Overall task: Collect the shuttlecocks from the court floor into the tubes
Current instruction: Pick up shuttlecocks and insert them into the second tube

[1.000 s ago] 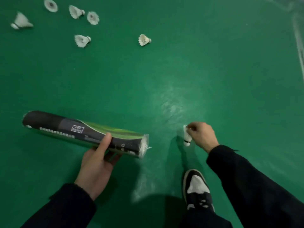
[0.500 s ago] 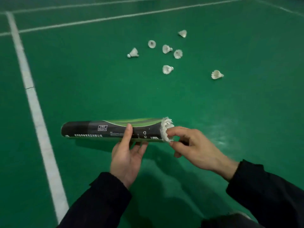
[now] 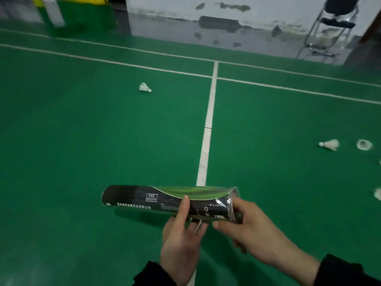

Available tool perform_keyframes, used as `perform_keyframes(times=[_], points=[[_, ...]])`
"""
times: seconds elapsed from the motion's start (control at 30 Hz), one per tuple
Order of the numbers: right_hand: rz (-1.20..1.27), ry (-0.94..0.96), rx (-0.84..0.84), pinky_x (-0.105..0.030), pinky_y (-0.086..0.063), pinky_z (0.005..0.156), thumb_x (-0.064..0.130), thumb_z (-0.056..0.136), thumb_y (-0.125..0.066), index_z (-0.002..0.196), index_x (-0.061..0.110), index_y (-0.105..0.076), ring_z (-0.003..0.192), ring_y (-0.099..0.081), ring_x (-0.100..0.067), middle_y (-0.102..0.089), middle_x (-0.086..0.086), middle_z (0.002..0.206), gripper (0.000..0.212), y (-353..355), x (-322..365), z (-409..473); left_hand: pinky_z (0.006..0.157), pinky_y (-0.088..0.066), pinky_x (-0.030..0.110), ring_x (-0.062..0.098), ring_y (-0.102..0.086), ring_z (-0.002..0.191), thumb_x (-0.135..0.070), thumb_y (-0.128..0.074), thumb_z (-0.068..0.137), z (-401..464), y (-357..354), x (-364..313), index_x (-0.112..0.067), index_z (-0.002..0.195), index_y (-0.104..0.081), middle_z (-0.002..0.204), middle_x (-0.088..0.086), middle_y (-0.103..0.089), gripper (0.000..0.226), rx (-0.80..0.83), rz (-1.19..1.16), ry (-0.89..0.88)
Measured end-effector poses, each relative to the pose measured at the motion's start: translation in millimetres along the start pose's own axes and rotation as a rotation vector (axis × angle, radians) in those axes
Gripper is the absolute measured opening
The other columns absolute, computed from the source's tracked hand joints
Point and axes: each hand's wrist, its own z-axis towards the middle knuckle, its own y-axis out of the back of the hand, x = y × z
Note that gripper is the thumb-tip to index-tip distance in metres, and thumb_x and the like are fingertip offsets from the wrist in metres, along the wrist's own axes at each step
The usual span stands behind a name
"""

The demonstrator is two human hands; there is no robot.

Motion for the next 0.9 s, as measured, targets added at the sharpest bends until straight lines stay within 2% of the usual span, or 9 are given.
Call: perform_keyframes(times=[0.07, 0.13, 0.2, 0.27, 0.37, 0.5, 0.63, 0.73, 0.9], points=[[0.023, 0.019, 0.086, -0.020, -0.057, 0.068, 0.009, 0.096, -0.066, 0.113, 0.042, -0.069, 0.068, -0.069, -0.002, -0.073, 0.023, 0.081, 0.037, -28, 4, 22, 0.096, -0.059, 0.049, 0.038, -0.072, 0.114, -0.031, -0.075, 0.082, 6, 23, -16, 0.001, 0.135, -0.059, 0.123, 0.024, -0.073, 0.064, -0.047, 0.023, -0.067], [-0.011, 0.016, 0.226, -0.043, -0.058, 0.092, 0.017, 0.099, -0.062, 0.124, 0.052, -0.064, 0.098, -0.074, -0.023, -0.076, 0.014, 0.106, 0.044, -52, 6, 41, 0.075, -0.062, 0.043, 0.033, -0.078, 0.090, -0.037, -0.096, 0.057, 14, 46, -27, -0.003, 0.119, -0.065, 0.109, 0.021, -0.078, 0.076, -0.089, 0.031, -0.112], [-0.004, -0.035, 0.347, -0.043, -0.061, 0.075, 0.021, 0.101, -0.060, 0.120, 0.067, -0.057, 0.081, -0.073, -0.028, -0.077, 0.005, 0.093, 0.050, -65, 12, 57, 0.073, -0.055, 0.040, 0.031, -0.075, 0.082, -0.047, -0.105, 0.032, 23, 67, -39, -0.001, 0.115, -0.066, 0.106, 0.023, -0.077, 0.103, -0.094, 0.078, -0.133], [-0.002, -0.089, 0.426, -0.036, -0.059, 0.062, 0.018, 0.100, -0.062, 0.108, 0.068, -0.062, 0.078, -0.074, -0.023, -0.075, 0.014, 0.085, 0.051, -58, 18, 64, 0.083, -0.054, 0.038, 0.027, -0.072, 0.095, -0.052, -0.099, 0.056, 17, 77, -51, 0.006, 0.125, -0.060, 0.117, 0.027, -0.073, 0.099, -0.065, 0.172, -0.156], [-0.050, -0.157, 0.387, -0.035, -0.060, 0.070, 0.015, 0.096, -0.065, 0.113, 0.041, -0.071, 0.087, -0.074, -0.023, -0.074, 0.019, 0.112, 0.032, -16, 11, 62, 0.089, -0.057, 0.018, -0.006, -0.072, 0.093, -0.044, -0.064, 0.102, 34, 86, -59, -0.003, 0.132, -0.056, 0.117, 0.007, -0.070, 0.052, -0.127, 0.158, -0.128], [-0.174, -0.243, 0.277, -0.037, -0.060, 0.078, 0.019, 0.093, -0.066, 0.115, 0.031, -0.069, 0.089, -0.074, -0.024, -0.075, 0.006, 0.114, 0.025, 58, -17, 47, 0.109, -0.052, 0.044, 0.023, -0.071, 0.120, -0.046, -0.072, 0.095, 57, 101, -73, 0.000, 0.144, -0.048, 0.133, 0.012, -0.072, 0.072, -0.217, 0.142, -0.175], [-0.204, -0.372, 0.255, -0.030, -0.058, 0.077, 0.016, 0.096, -0.066, 0.113, 0.029, -0.069, 0.087, -0.073, -0.021, -0.074, -0.006, 0.111, 0.022, 85, -67, 24, 0.109, -0.052, 0.042, 0.021, -0.072, 0.117, -0.053, -0.079, 0.085, 59, 95, -52, -0.007, 0.140, -0.053, 0.129, 0.005, -0.075, 0.076, -0.249, 0.182, -0.146], [-0.104, -0.421, 0.240, -0.022, -0.056, 0.072, 0.011, 0.097, -0.064, 0.114, 0.023, -0.069, 0.077, -0.071, -0.012, -0.072, -0.015, 0.112, 0.022, 93, -112, 10, 0.096, -0.058, 0.037, 0.025, -0.071, 0.118, -0.062, -0.097, 0.048, 62, 69, -13, -0.010, 0.129, -0.057, 0.126, 0.007, -0.075, 0.105, -0.165, 0.285, -0.009], [0.131, -0.386, 0.155, -0.024, -0.051, 0.069, 0.007, 0.096, -0.065, 0.114, 0.014, -0.068, 0.071, -0.066, -0.010, -0.067, -0.025, 0.102, 0.019, 109, -166, -9, 0.081, -0.061, 0.031, 0.022, -0.074, 0.107, -0.034, -0.072, 0.093, 72, 10, 69, -0.007, 0.118, -0.059, 0.109, 0.007, -0.077, 0.039, -0.082, 0.402, 0.091]])
